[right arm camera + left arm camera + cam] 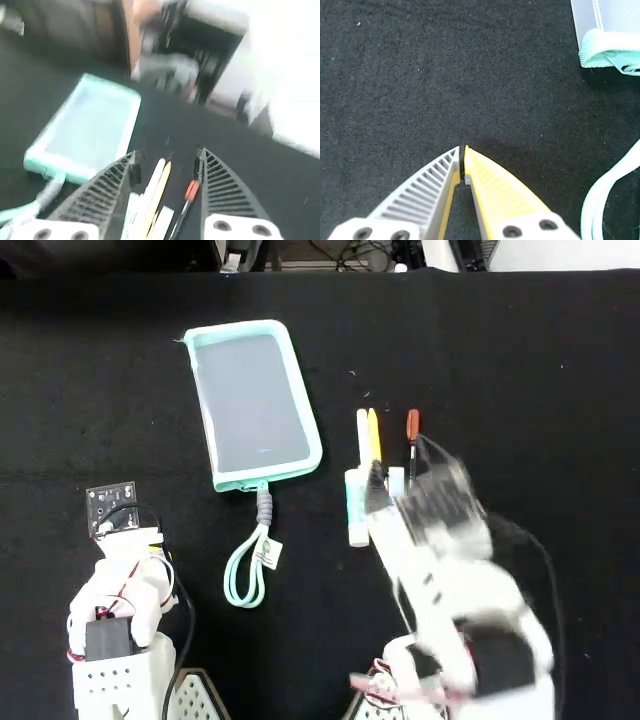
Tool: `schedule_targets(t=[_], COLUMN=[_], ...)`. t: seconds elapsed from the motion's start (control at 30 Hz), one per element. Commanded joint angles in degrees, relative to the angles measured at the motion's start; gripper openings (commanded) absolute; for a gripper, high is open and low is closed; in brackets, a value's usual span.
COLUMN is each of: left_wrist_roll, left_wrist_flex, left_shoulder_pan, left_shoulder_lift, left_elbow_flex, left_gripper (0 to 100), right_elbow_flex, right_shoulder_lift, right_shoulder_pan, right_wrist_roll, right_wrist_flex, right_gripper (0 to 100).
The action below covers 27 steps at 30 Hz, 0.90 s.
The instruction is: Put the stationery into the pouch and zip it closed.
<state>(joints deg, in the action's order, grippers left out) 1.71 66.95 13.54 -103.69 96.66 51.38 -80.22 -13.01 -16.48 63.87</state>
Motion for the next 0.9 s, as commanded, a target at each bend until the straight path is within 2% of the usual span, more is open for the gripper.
schedule_targets(t=[0.0, 0.13, 0.27, 0.4, 0.63, 0.87], left_wrist_roll=[0.6, 0.6, 0.6, 0.6, 0.6, 0.5], left_wrist_flex=[0.1, 0.1, 0.1, 0.1, 0.1, 0.1], left_shoulder_pan=[-0.5, -0.5, -0.5, -0.3, -0.4, -0.4], left_shoulder_lift=[-0.4, -0.4, -0.4, -0.4, -0.4, -0.4], left_elbow_flex=[0.7, 0.7, 0.7, 0.7, 0.7, 0.7], left_gripper=[3, 3, 3, 3, 3, 3], right_elbow_flex=[-2.9, 2.0, 10.2, 13.0, -2.7, -16.7], right_shoulder_lift=[10.8, 11.6, 13.3, 21.8, 47.4, 69.8], right_shoulder_pan=[0.7, -2.0, -10.2, -14.2, -18.5, -21.8], right_wrist_roll=[4.2, 8.1, 6.9, 7.4, 7.7, 17.4], right_wrist_flex=[0.5, -4.7, -15.2, -21.8, -19.8, -18.8], right_gripper=[19.4, 19.4, 19.4, 19.4, 19.7, 19.5])
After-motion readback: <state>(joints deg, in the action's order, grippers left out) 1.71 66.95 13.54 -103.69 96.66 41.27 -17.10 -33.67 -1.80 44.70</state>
